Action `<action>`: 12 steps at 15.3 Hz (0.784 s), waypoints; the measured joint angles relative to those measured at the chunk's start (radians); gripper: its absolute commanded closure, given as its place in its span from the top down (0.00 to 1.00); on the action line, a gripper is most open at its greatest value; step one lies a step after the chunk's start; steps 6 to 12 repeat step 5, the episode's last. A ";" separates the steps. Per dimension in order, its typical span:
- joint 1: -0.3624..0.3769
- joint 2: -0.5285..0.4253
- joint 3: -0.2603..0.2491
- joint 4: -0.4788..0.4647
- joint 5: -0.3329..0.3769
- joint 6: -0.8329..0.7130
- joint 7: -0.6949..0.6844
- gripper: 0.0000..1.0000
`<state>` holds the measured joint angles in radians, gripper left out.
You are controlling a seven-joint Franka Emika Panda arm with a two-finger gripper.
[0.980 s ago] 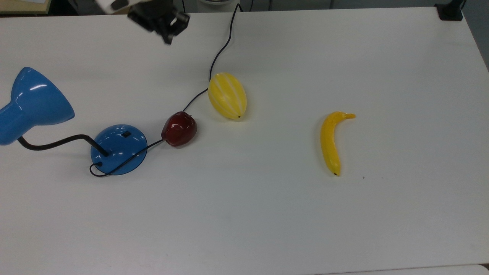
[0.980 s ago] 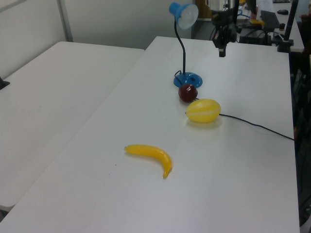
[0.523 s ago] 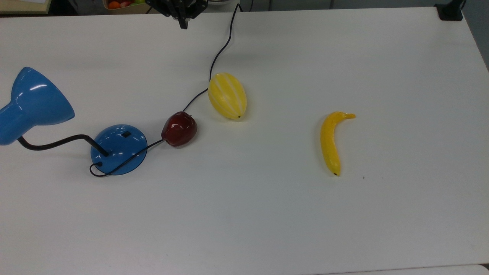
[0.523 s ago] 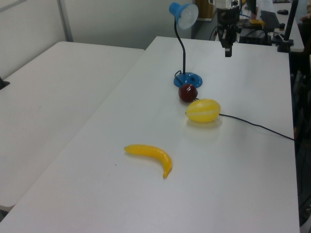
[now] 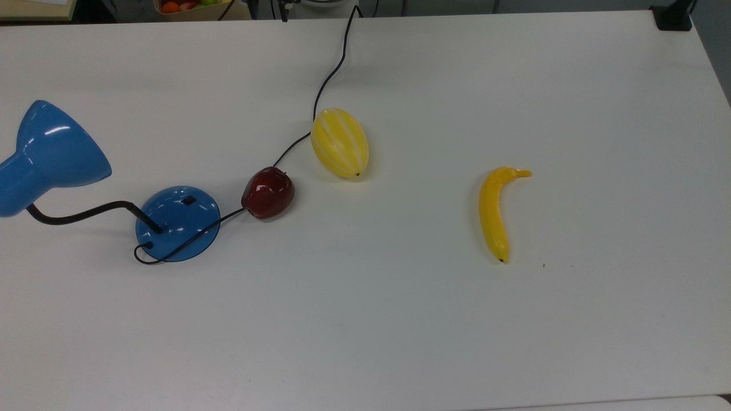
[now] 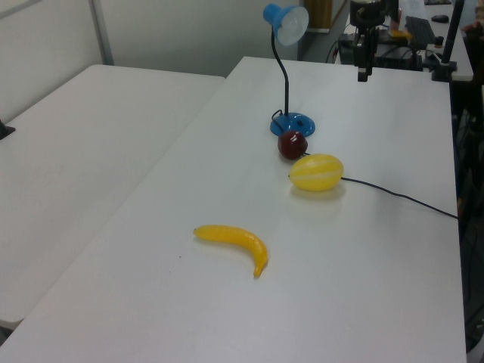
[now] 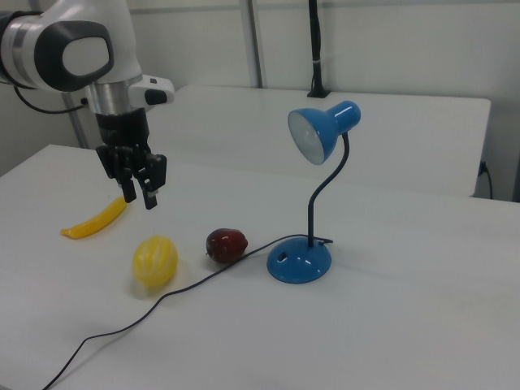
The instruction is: Turn off lamp
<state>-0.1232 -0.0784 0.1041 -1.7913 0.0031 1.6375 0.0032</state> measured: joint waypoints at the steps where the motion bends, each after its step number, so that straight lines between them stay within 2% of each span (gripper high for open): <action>1: -0.003 -0.001 -0.001 0.000 0.000 -0.003 0.000 1.00; 12: -0.006 -0.003 -0.008 0.002 0.000 -0.041 0.000 1.00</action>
